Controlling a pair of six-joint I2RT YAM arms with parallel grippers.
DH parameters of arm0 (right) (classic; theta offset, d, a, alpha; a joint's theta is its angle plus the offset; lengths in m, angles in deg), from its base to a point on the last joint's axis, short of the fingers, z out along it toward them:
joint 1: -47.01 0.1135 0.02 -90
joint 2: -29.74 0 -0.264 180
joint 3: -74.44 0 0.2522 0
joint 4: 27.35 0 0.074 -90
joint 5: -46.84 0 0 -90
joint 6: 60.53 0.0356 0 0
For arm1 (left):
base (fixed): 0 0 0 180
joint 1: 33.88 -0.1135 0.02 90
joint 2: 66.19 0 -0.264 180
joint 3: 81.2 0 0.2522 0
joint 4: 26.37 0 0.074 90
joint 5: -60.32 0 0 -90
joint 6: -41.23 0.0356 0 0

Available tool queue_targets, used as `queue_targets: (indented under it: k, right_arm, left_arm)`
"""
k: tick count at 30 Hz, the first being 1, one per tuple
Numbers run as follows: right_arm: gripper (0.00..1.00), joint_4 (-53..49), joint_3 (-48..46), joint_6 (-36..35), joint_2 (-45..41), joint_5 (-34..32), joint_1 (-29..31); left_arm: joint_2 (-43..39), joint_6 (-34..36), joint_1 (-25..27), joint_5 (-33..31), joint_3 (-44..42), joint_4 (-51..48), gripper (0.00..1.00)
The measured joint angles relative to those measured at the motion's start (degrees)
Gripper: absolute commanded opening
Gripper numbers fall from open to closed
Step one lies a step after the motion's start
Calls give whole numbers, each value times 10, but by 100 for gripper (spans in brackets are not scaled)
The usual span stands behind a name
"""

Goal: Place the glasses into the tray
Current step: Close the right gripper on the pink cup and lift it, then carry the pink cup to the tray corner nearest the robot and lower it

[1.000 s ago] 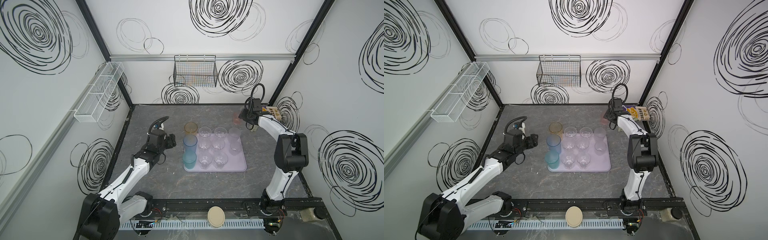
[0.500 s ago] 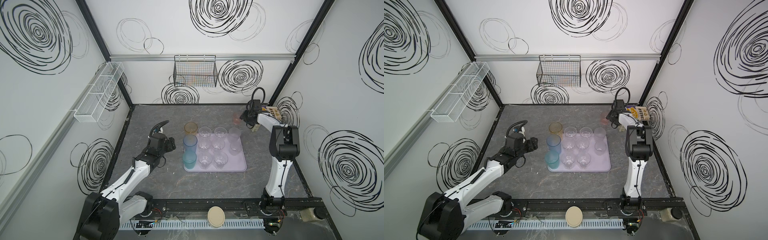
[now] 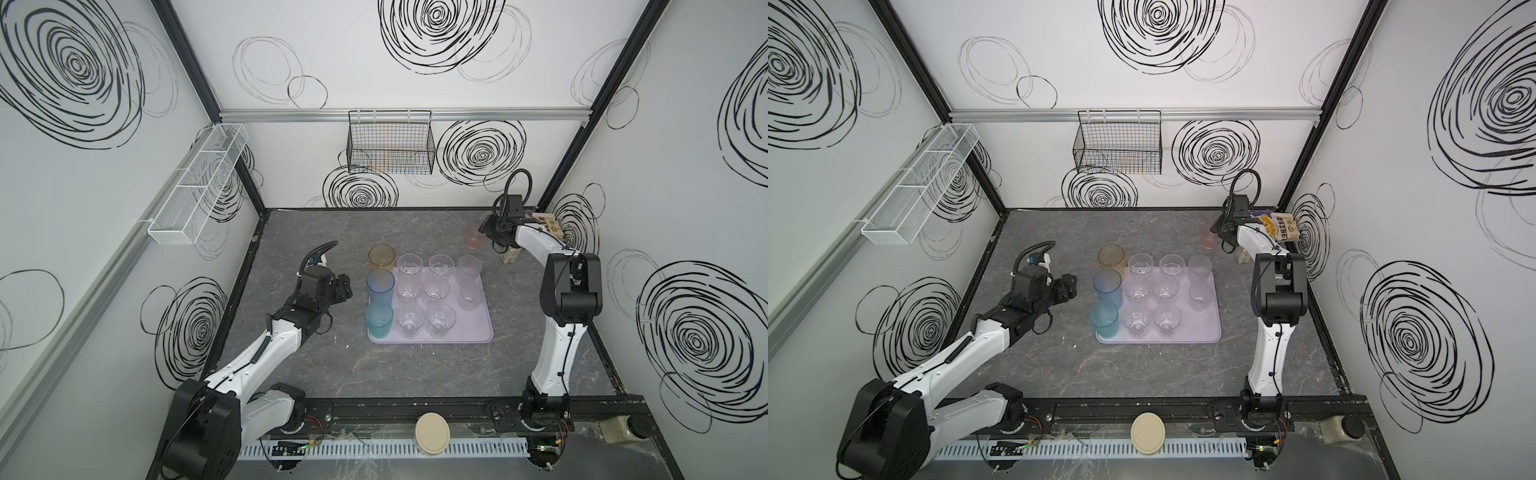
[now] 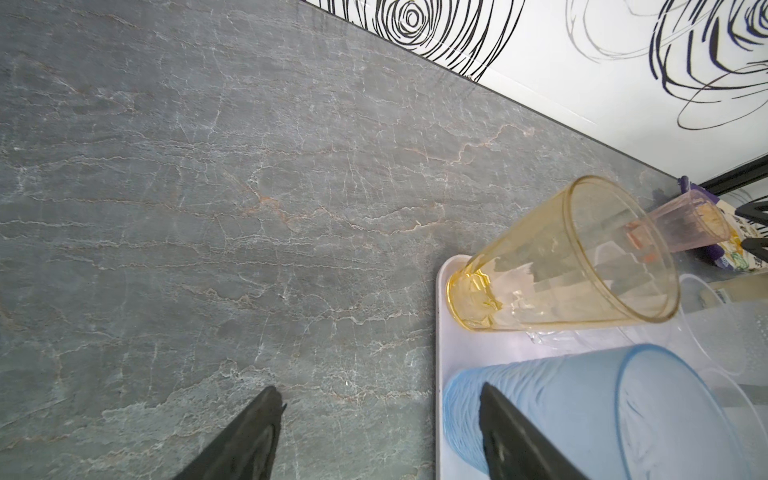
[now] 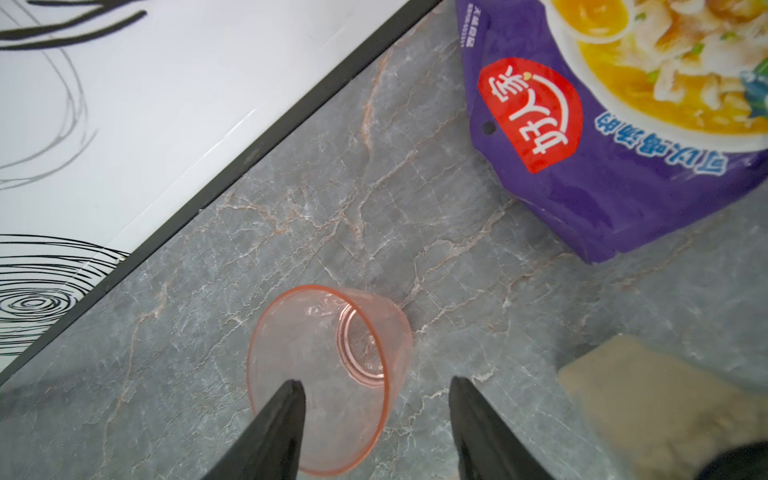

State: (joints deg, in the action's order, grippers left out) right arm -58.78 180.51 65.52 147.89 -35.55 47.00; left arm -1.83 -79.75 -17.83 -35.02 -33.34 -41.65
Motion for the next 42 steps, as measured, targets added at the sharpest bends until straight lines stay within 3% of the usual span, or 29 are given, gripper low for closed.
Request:
queue_targets:
  k: [5,10,18,25,30,36,42]
  right_arm:
    - [59,-4,38,0,30,2,0]
    - [52,-4,76,-1,74,9,0]
    - [32,-15,78,-8,90,17,0]
    - [8,-15,71,-13,88,10,13]
    - [4,-22,58,-17,68,-16,38]
    - [3,-45,52,-41,-18,-63,78]
    - [3,-42,-45,-62,-228,-107,134]
  left_arm:
    - [1,-2,0,4,0,2,78]
    - [5,-2,0,5,-1,4,78]
    - [6,-4,0,6,-5,4,78]
    - [6,-4,0,13,-6,4,78]
    - [0,-3,0,9,-8,4,78]
    - [-19,-3,0,-3,-11,3,78]
    - [-28,-3,0,-8,-12,3,78]
